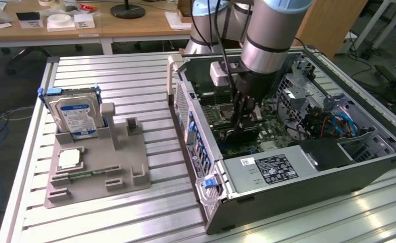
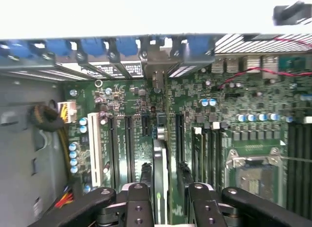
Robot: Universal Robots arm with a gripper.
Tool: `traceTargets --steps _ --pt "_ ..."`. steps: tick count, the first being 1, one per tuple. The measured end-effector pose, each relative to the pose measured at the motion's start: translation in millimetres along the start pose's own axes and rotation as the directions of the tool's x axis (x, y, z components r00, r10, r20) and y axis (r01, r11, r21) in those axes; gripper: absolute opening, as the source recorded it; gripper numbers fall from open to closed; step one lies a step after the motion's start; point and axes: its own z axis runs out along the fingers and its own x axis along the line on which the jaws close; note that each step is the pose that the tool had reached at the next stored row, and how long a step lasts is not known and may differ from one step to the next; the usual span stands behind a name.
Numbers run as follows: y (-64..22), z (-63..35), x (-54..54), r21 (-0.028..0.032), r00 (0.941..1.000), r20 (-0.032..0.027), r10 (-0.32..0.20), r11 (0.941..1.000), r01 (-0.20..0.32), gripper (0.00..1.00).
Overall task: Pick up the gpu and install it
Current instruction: 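Insert the gpu into the slot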
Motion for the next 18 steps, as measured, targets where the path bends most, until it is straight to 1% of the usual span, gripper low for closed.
traceTargets --steps 2,5,6,7,10,18 --pt "-0.1 -7.1 -0.3 0.0 1.0 -0.0002 0.0 1.0 0.0 0.35" --pt "-0.1 -7.2 -0.3 0.0001 1.0 0.0001 0.0 1.0 0.0 0.34" --pt "-0.1 -7.2 -0.3 0.0001 1.0 0.0001 0.0 1.0 0.0 0.27" --pt "-0.1 -7.2 -0.3 0.0001 1.0 0.0001 0.0 1.0 0.0 0.27" --pt "-0.1 -7.2 -0.3 0.0001 1.0 0.0 0.0 1.0 0.0 0.1" --pt "-0.1 -7.3 -0.3 0.0 1.0 0.0 0.0 1.0 0.0 0.11"
